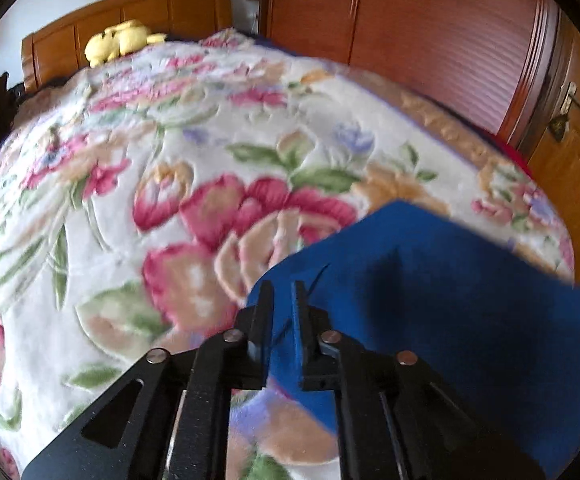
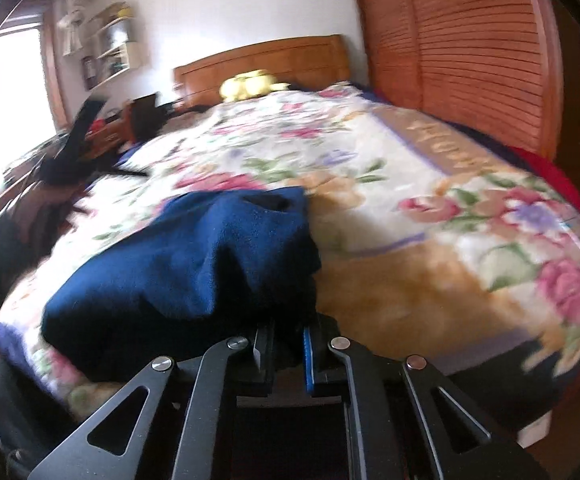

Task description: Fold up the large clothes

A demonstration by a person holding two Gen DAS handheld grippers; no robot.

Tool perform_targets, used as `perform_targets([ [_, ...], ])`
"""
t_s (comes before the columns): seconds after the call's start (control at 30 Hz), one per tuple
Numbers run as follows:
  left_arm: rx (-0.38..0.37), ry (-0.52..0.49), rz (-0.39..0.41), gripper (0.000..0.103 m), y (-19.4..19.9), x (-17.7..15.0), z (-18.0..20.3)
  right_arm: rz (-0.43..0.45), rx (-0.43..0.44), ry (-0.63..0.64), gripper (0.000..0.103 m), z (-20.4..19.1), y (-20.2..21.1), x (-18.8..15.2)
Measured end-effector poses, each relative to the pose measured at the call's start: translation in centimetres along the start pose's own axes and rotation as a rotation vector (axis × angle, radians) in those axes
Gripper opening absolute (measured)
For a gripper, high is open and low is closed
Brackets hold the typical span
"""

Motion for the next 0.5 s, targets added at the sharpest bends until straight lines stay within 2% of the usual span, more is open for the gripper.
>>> perform_targets([
  [0.07,-0.044,-0.022,-0.01,0.01,-0.9,-0.9,0.4,-0.007,-0.009,-0.037,0.01,1.9,-0.7,0.6],
  [0.13,-0.04,-0.047,-0.013,0.011,-1.6,-1.7,0.7,-0.016,-0.02,-0.036,0.01,2.7,-1.4,0.7],
  [0.27,-0.042,-0.076,-0.057,0.012,-3.4,-2.9,0.6,-0.028,-0.076,0.017,0.01,1.8,-2.2,0.4],
  [0.33,-0.012,-0.078,-0.064,0.015,-4.3,-3.0,0.1,-0.028,-0.075,0.014,0.01,1.6,-2.4,0.3],
  [0.4,-0.029,-0.071,-0.07,0.017,-4.8,-2.7,-0.2,-0.029,-0.061,0.0,0.01,1.9,-2.6,0.5],
  [0.5,-0.015,-0.102,-0.084,0.019,-5.6,-2.4,0.0,-0.029,-0.073,0.008,0.01,1.8,-2.6,0.3],
])
Point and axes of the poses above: each gripper's, at about its wrist camera, not at the fingertips, and y roughly against the way its jaws point, z to its right, x to its top, the point moved 5 cm from there along -y, roughly the way its jaws point, and after that the axes turned 15 degrees about -z, right-handed, at the moved point
